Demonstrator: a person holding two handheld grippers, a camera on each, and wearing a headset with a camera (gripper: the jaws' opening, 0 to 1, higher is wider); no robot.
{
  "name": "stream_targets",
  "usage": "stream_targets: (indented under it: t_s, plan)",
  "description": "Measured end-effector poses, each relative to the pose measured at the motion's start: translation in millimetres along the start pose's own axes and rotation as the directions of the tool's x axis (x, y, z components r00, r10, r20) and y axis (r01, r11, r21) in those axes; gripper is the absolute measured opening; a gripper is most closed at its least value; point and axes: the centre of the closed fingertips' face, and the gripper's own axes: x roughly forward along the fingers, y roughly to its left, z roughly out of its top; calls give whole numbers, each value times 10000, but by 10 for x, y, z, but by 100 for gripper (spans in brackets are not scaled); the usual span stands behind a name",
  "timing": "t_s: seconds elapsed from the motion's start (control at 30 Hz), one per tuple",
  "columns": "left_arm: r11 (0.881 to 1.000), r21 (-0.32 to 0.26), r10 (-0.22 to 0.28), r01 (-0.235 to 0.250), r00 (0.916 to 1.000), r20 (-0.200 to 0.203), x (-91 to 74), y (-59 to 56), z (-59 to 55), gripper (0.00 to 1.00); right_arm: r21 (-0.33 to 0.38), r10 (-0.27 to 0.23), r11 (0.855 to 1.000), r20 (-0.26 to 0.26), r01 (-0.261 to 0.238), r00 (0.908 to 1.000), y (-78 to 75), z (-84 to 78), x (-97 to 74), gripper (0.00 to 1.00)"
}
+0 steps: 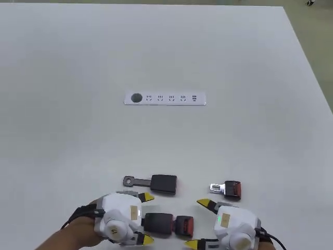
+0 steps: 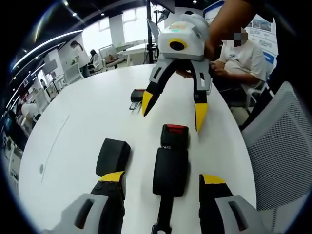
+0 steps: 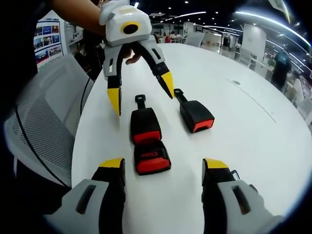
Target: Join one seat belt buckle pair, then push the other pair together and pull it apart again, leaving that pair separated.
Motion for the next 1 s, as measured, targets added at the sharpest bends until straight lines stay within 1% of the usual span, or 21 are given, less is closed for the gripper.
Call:
stream_targets:
  t_s: [0.1, 0.17, 0.2, 0.23, 0.27, 0.33, 0.4, 0.47, 0.53, 0.57, 0.6, 0.73, 0.8, 0.87, 1.0]
  plan:
    - [9999, 56, 160, -160, 9999, -23, -31, 52, 11, 65, 1, -127, 9999, 83, 127, 9999, -77, 20, -64, 62]
    - [9996, 107, 254, -254, 9997, -30, -72, 105, 44, 65, -44, -176, 9998, 69, 176, 9998, -135, 26, -114, 63]
    - [9993, 28, 377, -377, 9993, 86, -104, 152, 94, 65, -41, -224, 9997, 70, 224, 9997, -168, 30, -135, 63]
    - [9991, -3, 421, -421, 9990, 135, -116, 171, 109, 66, -17, -270, 9996, 85, 270, 9996, -213, 52, -174, 63]
    - [9984, -89, 560, -558, 9981, 243, -144, 229, 144, 66, -16, -307, 9995, 105, 307, 9995, -247, 63, -196, 63]
    - [9968, -161, 781, -777, 9965, 283, -188, 320, 193, 67, -17, -387, 9992, 138, 388, 9992, -334, 103, -252, 63]
    - [9962, -123, 868, -864, 9958, 293, -213, 377, 219, 67, 168, -468, 9988, 76, 466, 9989, -449, 94, -285, 64]
    - [9957, -81, 924, -922, 9952, 308, -232, 444, 246, 67, 76, -611, 9981, 179, 610, 9980, -555, 128, -330, 64]
    - [9949, 26, 1010, -1011, 9945, 278, -246, 518, 266, 67, 55, -674, 9977, 156, 673, 9976, -644, 142, -366, 64]
    - [9945, 8, 1048, -1049, 9940, 300, -251, 566, 282, 67, 56, -730, 9973, 169, 729, 9972, -681, 147, -385, 64]
    - [9943, -9, 1065, -1065, 9938, 304, -249, 590, 289, 67, 114, -787, 9969, 237, 784, 9966, -734, 154, -409, 64]
    - [9949, 95, 1005, -1007, 9947, 205, -211, 691, 294, 66, 150, -868, 9961, 232, 865, 9960, -841, 126, -458, 63]
    - [9949, 117, 1000, -1002, 9948, 192, -200, 744, 308, 66, 222, -883, 9959, 229, 878, 9958, -906, 80, -483, 63]
    - [9952, 98, 970, -972, 9951, 195, -185, 792, 312, 66, 235, -849, 9961, 125, 846, 9963, -934, 43, -510, 63]
    - [9967, 11, 807, -807, 9966, 187, -116, 868, 282, 66, 287, -721, 9970, -119, 724, 9973, -1027, -116, -536, 62]
